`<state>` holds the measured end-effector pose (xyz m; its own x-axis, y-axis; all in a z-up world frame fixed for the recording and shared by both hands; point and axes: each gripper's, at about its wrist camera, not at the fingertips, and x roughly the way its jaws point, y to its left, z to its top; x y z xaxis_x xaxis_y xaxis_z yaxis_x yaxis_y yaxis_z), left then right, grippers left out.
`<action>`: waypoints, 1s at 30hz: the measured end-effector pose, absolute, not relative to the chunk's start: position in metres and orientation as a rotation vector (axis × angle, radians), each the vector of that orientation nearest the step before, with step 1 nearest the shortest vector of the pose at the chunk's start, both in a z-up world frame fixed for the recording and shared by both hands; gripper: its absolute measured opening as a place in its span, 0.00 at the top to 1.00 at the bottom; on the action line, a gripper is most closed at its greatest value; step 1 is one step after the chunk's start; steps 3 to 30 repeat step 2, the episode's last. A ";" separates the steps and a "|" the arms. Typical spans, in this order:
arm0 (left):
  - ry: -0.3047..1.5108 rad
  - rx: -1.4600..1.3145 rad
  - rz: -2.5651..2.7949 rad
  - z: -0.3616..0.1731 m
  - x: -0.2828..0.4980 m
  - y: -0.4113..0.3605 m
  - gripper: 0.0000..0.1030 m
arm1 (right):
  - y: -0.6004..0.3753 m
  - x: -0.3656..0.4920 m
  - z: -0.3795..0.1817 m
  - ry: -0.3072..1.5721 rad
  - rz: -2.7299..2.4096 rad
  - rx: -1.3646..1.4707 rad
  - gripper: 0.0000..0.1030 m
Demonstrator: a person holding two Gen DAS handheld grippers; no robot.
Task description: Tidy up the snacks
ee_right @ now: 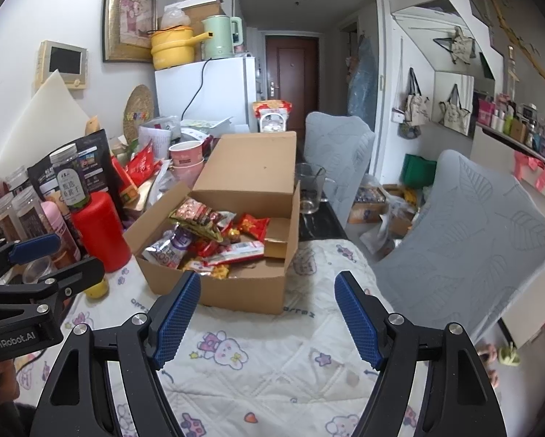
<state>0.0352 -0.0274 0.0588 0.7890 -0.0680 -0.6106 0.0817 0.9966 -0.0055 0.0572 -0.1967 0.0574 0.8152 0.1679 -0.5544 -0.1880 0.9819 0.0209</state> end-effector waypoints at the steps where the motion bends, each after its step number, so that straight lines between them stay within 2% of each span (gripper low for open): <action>1: 0.658 0.021 -0.082 0.058 0.036 -0.028 0.23 | -0.197 0.057 0.057 0.590 0.189 -0.034 0.26; 30: 0.661 0.020 -0.086 0.058 0.036 -0.028 0.23 | -0.197 0.057 0.056 0.592 0.188 -0.033 0.26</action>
